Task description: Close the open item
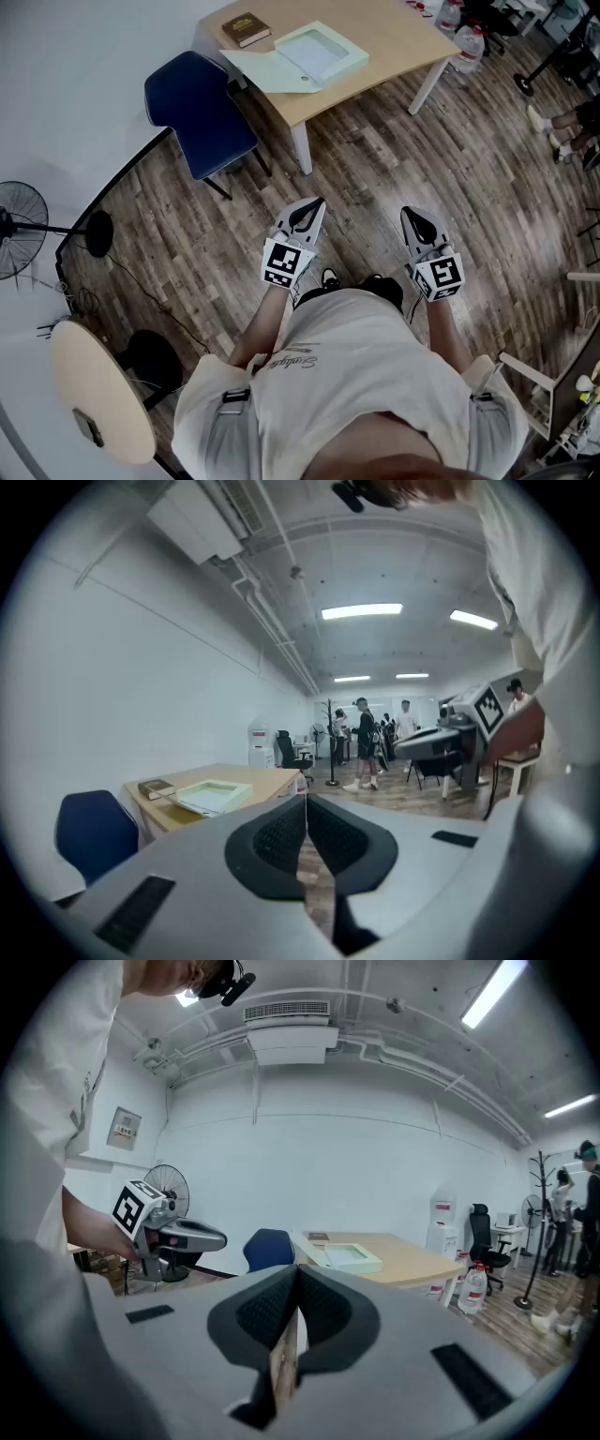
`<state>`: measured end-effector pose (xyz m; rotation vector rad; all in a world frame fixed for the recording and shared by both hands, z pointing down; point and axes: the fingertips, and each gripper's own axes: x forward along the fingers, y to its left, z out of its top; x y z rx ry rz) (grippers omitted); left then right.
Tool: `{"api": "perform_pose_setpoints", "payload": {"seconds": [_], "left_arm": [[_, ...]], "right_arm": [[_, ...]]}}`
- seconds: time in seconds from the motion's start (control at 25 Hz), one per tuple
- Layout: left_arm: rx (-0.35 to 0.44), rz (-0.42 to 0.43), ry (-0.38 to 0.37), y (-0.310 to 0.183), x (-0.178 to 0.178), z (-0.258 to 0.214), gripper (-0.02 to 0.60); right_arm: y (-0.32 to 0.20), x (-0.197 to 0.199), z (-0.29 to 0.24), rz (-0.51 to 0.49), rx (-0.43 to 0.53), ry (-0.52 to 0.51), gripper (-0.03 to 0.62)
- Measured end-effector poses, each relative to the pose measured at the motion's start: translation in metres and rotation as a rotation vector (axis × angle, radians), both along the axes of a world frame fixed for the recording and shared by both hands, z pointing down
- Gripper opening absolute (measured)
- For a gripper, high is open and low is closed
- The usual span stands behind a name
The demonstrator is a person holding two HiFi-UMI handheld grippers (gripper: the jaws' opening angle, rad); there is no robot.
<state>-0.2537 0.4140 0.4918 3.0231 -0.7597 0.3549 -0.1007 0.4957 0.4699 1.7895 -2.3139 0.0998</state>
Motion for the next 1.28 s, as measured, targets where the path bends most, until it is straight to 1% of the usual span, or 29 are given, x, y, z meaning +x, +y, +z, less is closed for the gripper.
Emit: {"api": "perform_pose_setpoints", "payload": {"seconds": [0.12, 0.24, 0.44, 0.52, 0.6, 0.68, 0.84, 0.96, 1.08, 1.28], "left_arm": [[-0.039, 0.016, 0.043, 0.008, -0.003, -0.001, 0.015], [-0.077, 0.01, 0.089, 0.003, -0.009, 0.0, 0.015], [-0.132, 0.007, 0.091, -0.006, -0.016, 0.011, 0.015], [-0.15, 0.019, 0.095, -0.005, -0.012, 0.013, 0.015], [-0.151, 0.036, 0.099, -0.005, -0.007, 0.012, 0.015], [-0.156, 0.047, 0.096, -0.007, -0.001, 0.014, 0.015], [-0.193, 0.057, 0.077, -0.008, 0.013, 0.028, 0.015], [-0.191, 0.054, 0.062, -0.011, 0.017, 0.028, 0.015], [-0.178, 0.036, 0.048, -0.029, 0.027, 0.028, 0.015], [-0.177, 0.009, 0.006, -0.066, 0.047, 0.025, 0.015]], "right_arm": [[-0.001, -0.011, -0.003, -0.012, -0.004, 0.001, -0.005], [-0.008, -0.017, -0.007, -0.012, 0.001, -0.001, -0.005], [-0.015, -0.025, -0.013, 0.004, 0.019, -0.015, -0.005], [-0.013, -0.022, -0.012, 0.021, 0.008, -0.012, -0.005], [-0.01, -0.018, -0.009, 0.036, -0.013, -0.007, -0.005], [-0.009, -0.012, -0.004, 0.053, -0.03, -0.01, -0.005], [-0.006, 0.003, 0.011, 0.079, -0.065, -0.044, -0.005], [-0.009, 0.009, 0.022, 0.079, -0.084, -0.07, -0.005], [-0.027, 0.022, 0.028, 0.068, -0.08, -0.094, -0.005], [-0.073, 0.048, 0.03, 0.051, -0.057, -0.139, -0.005]]}}
